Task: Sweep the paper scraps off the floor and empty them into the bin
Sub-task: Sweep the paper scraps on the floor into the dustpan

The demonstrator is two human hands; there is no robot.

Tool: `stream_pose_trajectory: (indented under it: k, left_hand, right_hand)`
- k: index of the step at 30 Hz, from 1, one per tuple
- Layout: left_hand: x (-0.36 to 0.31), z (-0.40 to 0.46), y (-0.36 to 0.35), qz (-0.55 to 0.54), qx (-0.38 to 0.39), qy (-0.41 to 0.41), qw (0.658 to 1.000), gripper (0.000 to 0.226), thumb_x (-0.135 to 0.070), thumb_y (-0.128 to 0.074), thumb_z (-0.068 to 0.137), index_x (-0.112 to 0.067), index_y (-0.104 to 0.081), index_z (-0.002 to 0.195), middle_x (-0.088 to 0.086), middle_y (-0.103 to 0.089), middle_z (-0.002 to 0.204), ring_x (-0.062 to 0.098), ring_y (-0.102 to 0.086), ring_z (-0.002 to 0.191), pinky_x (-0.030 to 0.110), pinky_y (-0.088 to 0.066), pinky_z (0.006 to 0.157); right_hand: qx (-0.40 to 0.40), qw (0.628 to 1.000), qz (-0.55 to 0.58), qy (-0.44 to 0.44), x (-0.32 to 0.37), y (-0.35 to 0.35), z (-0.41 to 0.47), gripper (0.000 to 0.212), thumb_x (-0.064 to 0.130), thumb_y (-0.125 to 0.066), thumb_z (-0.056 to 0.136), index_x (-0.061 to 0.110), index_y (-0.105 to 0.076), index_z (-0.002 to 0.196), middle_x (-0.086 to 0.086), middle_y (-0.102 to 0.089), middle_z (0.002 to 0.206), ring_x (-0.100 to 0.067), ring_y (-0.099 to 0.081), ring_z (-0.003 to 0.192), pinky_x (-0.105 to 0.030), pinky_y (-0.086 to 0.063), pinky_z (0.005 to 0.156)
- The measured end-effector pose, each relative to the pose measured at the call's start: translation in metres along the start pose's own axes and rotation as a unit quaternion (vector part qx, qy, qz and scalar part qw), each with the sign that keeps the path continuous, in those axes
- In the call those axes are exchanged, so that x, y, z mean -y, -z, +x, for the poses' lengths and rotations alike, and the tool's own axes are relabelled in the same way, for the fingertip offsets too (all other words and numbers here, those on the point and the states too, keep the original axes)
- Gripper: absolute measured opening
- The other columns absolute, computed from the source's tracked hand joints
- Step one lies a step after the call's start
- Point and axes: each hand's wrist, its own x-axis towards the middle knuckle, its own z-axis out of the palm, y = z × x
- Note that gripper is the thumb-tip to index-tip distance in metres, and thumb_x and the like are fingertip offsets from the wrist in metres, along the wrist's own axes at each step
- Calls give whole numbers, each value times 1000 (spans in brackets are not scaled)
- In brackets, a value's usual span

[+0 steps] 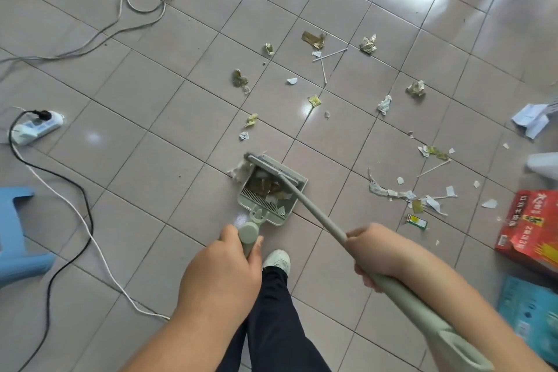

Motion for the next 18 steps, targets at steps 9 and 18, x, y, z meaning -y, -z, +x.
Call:
stream_pose_trajectory:
  k: [9, 18]
  left_hand:
    - [6, -4, 1, -17, -7, 1, 1000, 32, -49, -36, 93, -18, -34, 84, 0, -48, 66, 27, -62, 75, 29, -36, 55]
    - [42, -31, 1, -32, -44, -13, 998, 38, -49, -38, 92, -14, -48, 105, -2, -46, 65, 25, -54, 67, 28, -34, 55]
  right_hand:
    - [-51, 998, 10, 30, -11, 12, -40, 30, 13, -34, 94, 16, -62, 102, -7, -50, 58, -17, -45, 31, -16, -40, 38]
    - [-94, 994, 45, 35, 9, -22, -27, 31, 6, -31, 91, 5, -60, 103, -11, -51, 60, -16, -44, 26, -14, -41, 38]
